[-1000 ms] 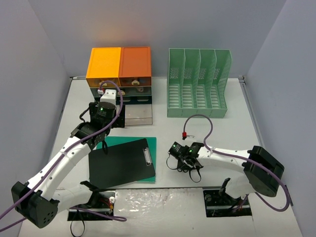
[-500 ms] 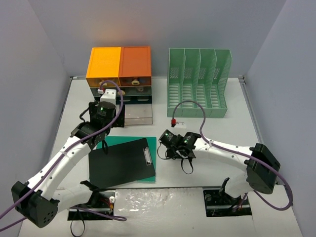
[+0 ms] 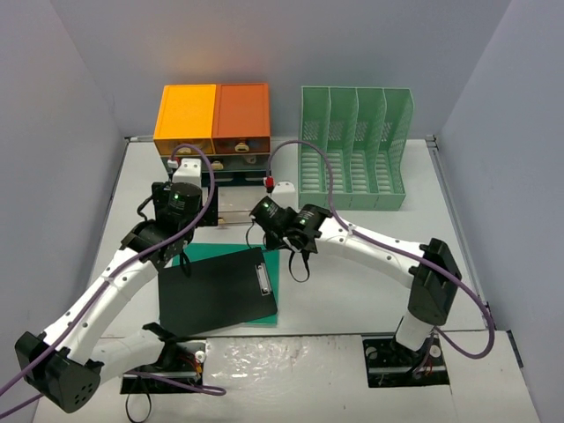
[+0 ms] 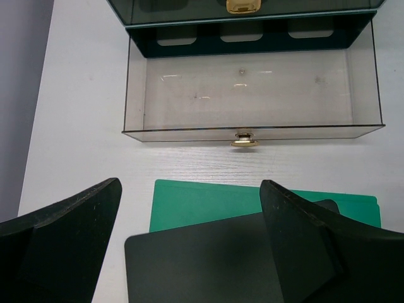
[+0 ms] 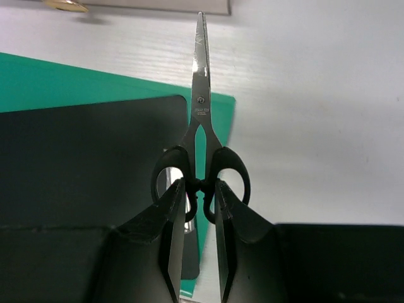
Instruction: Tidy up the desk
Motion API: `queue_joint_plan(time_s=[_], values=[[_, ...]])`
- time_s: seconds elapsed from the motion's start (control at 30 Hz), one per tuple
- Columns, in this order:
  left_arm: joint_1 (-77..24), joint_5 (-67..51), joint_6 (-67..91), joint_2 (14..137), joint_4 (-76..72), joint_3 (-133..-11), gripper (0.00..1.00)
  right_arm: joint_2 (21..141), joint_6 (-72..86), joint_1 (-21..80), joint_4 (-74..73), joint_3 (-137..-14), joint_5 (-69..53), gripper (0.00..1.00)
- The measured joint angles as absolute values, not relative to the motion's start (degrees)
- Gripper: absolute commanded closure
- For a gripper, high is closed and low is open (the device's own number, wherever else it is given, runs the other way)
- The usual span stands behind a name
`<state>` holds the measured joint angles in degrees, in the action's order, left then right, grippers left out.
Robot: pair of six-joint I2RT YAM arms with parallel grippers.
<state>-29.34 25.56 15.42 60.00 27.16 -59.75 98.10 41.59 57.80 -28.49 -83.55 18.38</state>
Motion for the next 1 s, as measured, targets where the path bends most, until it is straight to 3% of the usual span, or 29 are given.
queue_joint_plan(time_s=[0.3, 0.6, 1.0], values=[[-29.34, 27.18, 15.4, 57.67, 27.31, -59.75, 0.11, 108.01, 32.29, 56.76, -28.12, -100.11, 18.77, 1.0], [-29.34, 28.18, 15.39, 56.07, 28.14, -59.75, 0.11, 115.55, 26.56, 50.39, -27.74, -112.47, 11.51, 1.0], [-29.34, 28.64, 15.4, 54.47, 28.36, -59.42, 0.11, 121.22, 23.26, 47.34, -28.43, -115.64, -1.94, 1.0]])
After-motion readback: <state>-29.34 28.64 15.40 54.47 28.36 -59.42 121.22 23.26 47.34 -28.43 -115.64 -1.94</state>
